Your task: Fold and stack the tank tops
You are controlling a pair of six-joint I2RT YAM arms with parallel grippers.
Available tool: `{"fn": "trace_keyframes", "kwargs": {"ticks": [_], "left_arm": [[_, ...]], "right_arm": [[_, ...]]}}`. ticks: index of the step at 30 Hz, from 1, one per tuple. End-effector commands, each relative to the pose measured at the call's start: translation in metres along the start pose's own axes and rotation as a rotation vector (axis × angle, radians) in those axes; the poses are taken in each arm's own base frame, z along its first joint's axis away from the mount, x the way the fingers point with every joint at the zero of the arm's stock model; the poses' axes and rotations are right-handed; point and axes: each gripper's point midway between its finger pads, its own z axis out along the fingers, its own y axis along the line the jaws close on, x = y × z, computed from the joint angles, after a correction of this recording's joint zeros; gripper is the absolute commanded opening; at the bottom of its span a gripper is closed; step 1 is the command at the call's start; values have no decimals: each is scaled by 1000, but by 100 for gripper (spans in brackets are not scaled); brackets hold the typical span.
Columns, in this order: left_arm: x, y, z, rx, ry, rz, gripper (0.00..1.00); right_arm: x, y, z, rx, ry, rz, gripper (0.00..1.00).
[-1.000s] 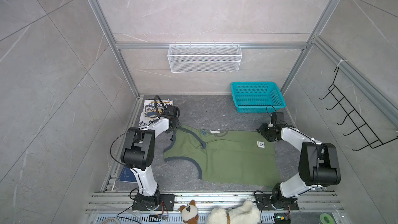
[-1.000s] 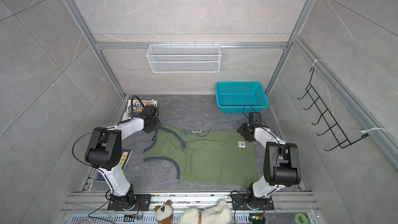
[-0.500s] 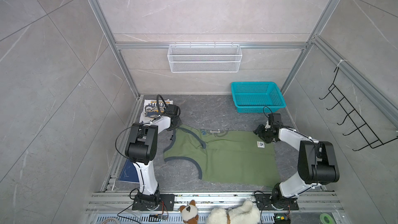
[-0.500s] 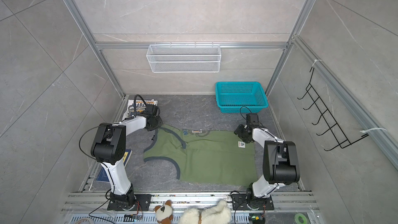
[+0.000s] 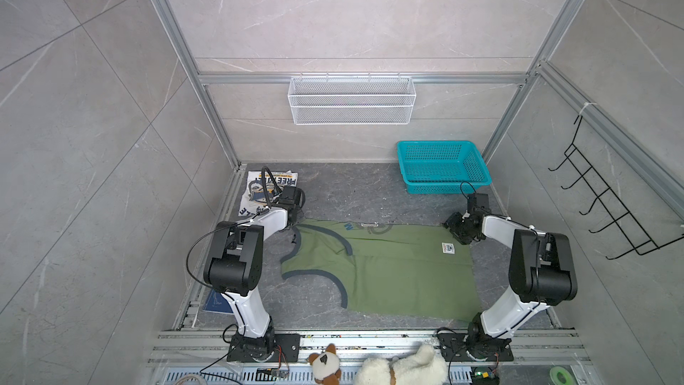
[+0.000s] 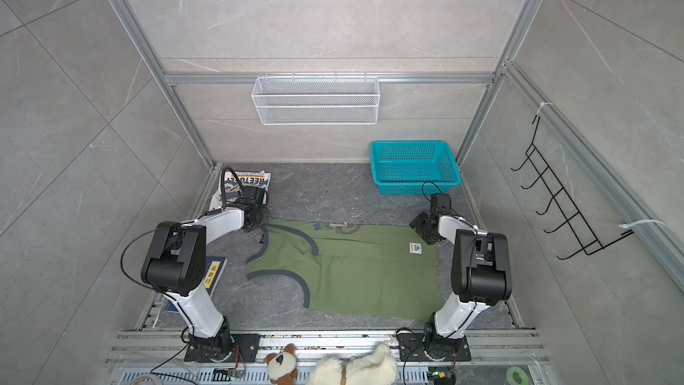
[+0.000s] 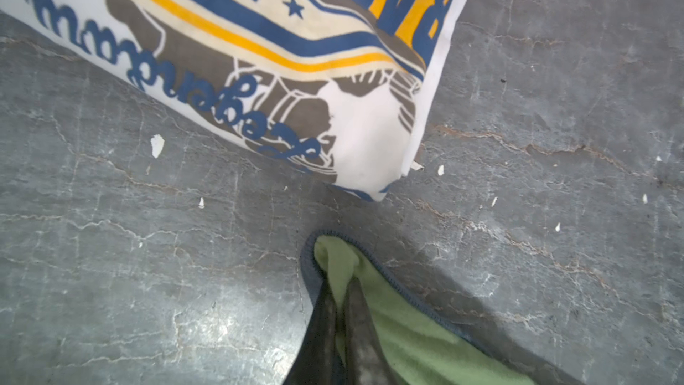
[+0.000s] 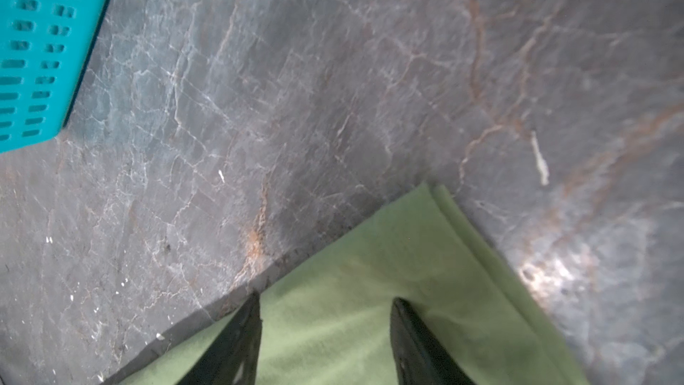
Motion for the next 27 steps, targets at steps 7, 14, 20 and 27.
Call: {"fn": "trace_keyframes", "kwargs": {"ticks": [7,14,20,27], "left_arm": [[-22,-3,-27,18,-85,-21,37],[16,-99,-103,268,-85,185,45],[99,-191,-110,499,62,363,44],[137,-224,-77,554,166,391,42]], "right_arm": [[5,-21,3,73,19,20,58],[25,58,-35,-114,-11,-191,59],[66,105,-20,-204,90,-281,58],[74,110,7,-187,127,-292,53]]}}
